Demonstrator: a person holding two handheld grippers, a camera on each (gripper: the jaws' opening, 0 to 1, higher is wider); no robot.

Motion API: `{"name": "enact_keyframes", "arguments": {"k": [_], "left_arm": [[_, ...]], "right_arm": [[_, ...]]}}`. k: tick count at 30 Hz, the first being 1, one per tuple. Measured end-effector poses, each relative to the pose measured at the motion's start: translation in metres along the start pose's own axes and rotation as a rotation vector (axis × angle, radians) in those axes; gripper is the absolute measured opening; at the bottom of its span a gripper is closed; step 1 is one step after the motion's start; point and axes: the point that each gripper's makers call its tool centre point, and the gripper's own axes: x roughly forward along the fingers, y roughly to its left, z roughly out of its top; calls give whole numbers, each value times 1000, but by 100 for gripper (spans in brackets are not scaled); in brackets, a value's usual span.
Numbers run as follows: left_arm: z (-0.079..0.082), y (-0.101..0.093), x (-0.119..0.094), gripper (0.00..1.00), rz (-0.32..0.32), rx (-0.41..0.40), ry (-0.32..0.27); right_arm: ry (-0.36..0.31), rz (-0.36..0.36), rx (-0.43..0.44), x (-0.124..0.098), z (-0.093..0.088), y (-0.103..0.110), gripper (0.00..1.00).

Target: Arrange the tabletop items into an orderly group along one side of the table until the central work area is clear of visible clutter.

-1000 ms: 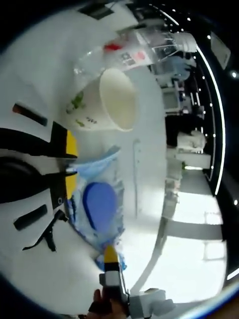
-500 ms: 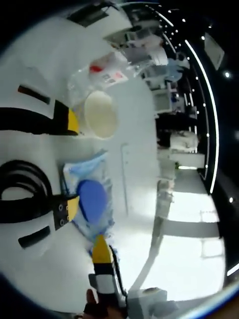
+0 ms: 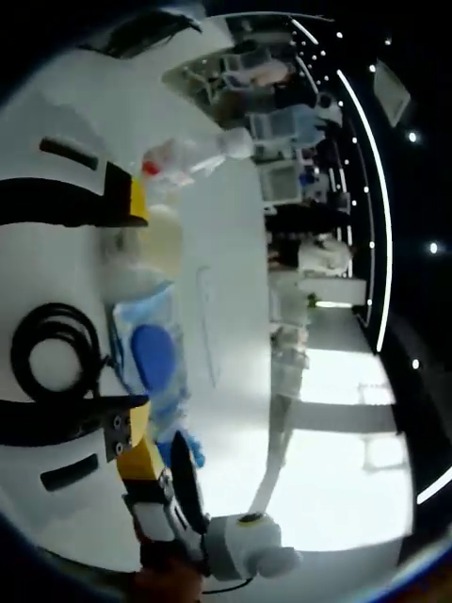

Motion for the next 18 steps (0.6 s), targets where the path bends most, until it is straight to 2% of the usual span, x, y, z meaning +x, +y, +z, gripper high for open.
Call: {"name": "enact_keyframes", "arguments": {"k": [2,7,9,18], "left_arm": [[2,2,-6,88,-1,-6,-1],[4,0,-27,99,-10,21,0],[4,0,-35,99,-11,33,3],[3,-5,-64,100,-34,39,0]], "right_arm": [[5,10,-22,0,-2,3,98],[28,46,-41,4,-10,12,99],[22,57,-65,6,-13,15,99],[77,96,-109,21,-34,25,97]]}}
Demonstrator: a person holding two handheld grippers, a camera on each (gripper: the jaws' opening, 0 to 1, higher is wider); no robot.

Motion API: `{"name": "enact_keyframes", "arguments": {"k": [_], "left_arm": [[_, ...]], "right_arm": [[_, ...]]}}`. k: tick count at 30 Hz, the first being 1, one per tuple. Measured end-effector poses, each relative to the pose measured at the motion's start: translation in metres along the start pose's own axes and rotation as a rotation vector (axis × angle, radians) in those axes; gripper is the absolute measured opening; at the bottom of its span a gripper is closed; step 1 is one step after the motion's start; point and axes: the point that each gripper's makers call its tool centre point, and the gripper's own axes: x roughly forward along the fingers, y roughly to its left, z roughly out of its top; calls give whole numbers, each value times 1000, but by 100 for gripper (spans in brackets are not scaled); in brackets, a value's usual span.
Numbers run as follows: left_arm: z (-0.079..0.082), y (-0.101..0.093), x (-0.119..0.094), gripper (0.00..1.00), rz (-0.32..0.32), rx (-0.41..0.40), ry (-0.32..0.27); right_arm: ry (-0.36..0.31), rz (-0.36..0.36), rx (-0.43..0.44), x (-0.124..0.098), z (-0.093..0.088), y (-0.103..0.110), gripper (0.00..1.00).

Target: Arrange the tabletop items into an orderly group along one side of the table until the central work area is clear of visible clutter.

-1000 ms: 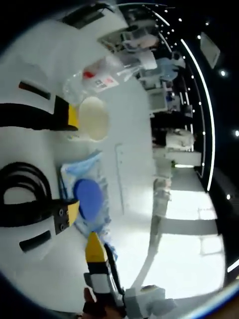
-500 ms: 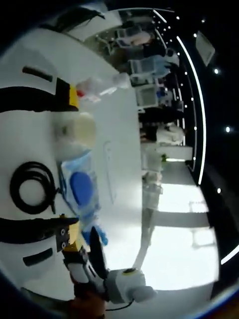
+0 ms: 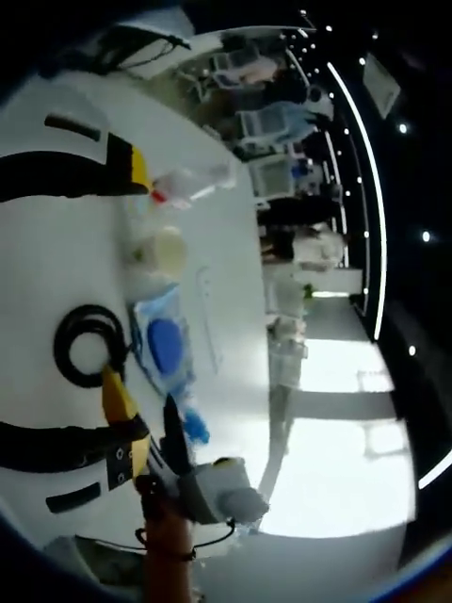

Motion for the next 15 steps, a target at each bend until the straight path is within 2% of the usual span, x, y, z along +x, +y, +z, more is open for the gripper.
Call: {"name": "enact_keyframes", "arguments": {"k": [4,7,12,15], "left_arm": [[-9,-3,-12,100,-20,-6,26],[-9,-3,-20,100,-20,-5,20],[-11,-2,-32,100,-14,1,17],[-14,2,-37,100,12,30,20]], "right_arm": [[30,12,-20,10,-8,2,94],[49,24,-41,17,-13,4,90],[72,30,-57,25,-21,1,78],[89,28,-83,28,-26,0,71]]}}
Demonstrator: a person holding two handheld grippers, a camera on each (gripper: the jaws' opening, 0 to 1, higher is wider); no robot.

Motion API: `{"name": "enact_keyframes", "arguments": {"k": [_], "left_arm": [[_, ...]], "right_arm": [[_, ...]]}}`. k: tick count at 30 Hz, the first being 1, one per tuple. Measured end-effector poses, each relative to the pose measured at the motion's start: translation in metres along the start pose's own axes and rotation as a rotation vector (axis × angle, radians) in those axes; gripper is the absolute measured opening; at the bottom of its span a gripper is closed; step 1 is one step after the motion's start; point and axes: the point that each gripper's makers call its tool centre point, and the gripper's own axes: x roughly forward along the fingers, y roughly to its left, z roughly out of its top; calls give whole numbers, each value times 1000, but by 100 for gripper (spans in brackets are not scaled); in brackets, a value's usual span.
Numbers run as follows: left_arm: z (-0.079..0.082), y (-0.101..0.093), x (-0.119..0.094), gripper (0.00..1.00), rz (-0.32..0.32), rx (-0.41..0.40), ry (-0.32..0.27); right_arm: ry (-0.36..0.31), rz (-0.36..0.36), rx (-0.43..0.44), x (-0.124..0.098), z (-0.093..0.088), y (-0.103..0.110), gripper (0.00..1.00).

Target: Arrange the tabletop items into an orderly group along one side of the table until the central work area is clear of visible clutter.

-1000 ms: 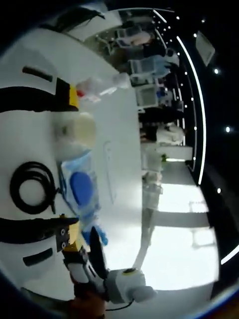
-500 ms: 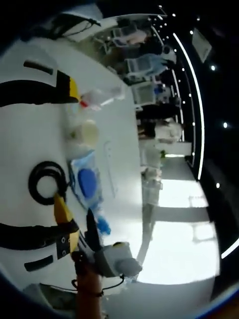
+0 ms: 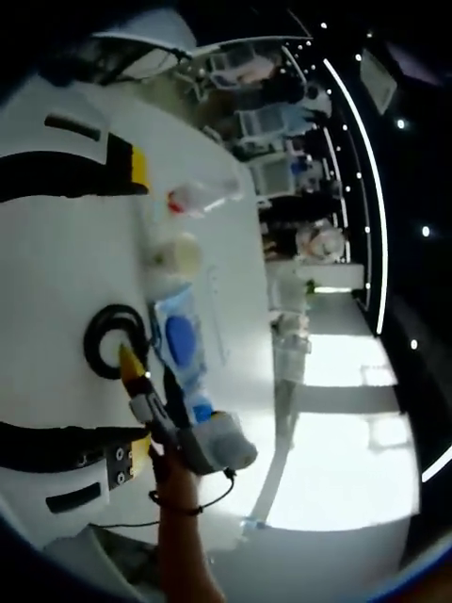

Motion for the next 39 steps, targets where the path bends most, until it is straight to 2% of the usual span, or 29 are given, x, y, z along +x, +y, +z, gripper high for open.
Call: {"name": "enact_keyframes", "arguments": {"k": [5,9,13,16,17,19,21,26,30,32,36,37,39], "left_arm": [[-10,2,-4,100,3,16,10],[-14,10,-6,99,36,25,14],[-18,19,-6,99,61,24,8],[-23,25,-6,98,85,34,17],[-26,29,-5,97,97,37,30],[-26,32,-5,97,100,40,31],[-25,35,-6,96,108,29,28],[-26,37,-7,95,115,19,32],[-25,38,-7,95,117,10,24],[-26,38,-7,95,119,18,30],[-26,38,-6,95,123,33,37],[-27,38,-5,95,126,40,39],[-27,39,-6,94,129,42,43]], "right_arm": [[24,2,-19,6,-8,0,61],[35,-16,-82,10,-10,-3,52],[33,-11,-88,12,-8,0,43],[54,-46,-139,13,-11,-6,30],[56,-49,-150,13,-11,-7,23],[69,-56,-136,12,-13,-9,15],[74,-58,-101,12,-16,-12,16],[89,-60,-112,13,-17,-9,17],[103,-70,-132,13,-18,-8,15],[113,-77,-82,14,-19,-9,13],[114,-73,-49,13,-19,-9,11],[118,-78,-3,13,-19,-9,11],[111,-76,34,12,-19,-10,10]]}}
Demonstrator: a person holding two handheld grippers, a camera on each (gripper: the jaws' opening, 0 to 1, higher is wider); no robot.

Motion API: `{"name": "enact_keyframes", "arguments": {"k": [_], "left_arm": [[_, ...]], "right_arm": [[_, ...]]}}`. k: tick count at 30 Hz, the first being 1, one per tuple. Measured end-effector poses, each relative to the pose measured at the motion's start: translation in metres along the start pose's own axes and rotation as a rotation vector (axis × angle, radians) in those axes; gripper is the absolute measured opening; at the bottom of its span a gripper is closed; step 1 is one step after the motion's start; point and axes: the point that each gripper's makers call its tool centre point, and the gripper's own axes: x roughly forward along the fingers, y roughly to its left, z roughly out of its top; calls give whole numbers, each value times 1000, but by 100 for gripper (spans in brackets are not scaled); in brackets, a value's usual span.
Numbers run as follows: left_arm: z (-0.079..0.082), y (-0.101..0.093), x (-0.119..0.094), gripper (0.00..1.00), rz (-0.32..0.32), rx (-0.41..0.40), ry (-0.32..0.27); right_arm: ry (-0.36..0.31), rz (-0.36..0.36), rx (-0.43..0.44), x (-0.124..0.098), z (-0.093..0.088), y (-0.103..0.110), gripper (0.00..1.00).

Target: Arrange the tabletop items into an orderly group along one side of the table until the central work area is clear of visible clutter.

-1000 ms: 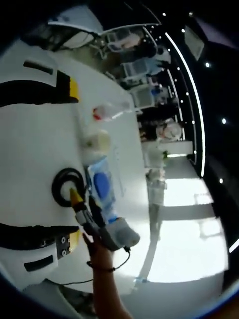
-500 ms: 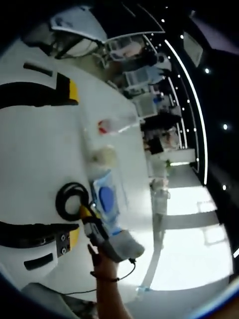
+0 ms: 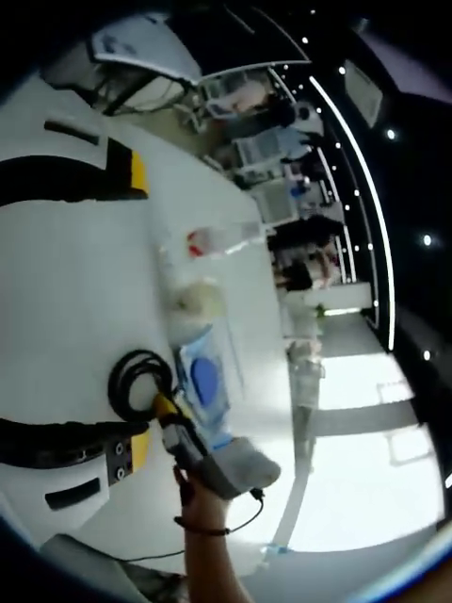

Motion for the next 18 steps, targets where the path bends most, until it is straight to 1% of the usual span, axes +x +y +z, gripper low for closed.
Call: {"name": "enact_keyframes", "arguments": {"k": [3,4,6,9,12,14,18], "left_arm": [[1,2,-1,94,3,-4,-6],[1,2,-2,94,3,-4,-7],[1,3,-2,94,5,-1,-7],[2,2,-1,95,3,1,-11],[2,0,-1,95,-5,-2,-13],[4,-3,-1,95,-16,-1,-21],[6,-10,-2,97,-33,21,-24]], "right_arm": [[-1,12,34,-1,-2,3,9],[-3,20,62,-2,-1,4,9],[-15,35,77,-4,1,7,9],[-32,37,63,-9,7,10,9],[-45,63,88,-15,12,15,9],[-57,62,73,-22,15,17,9],[-93,65,82,-36,25,17,9]]}}
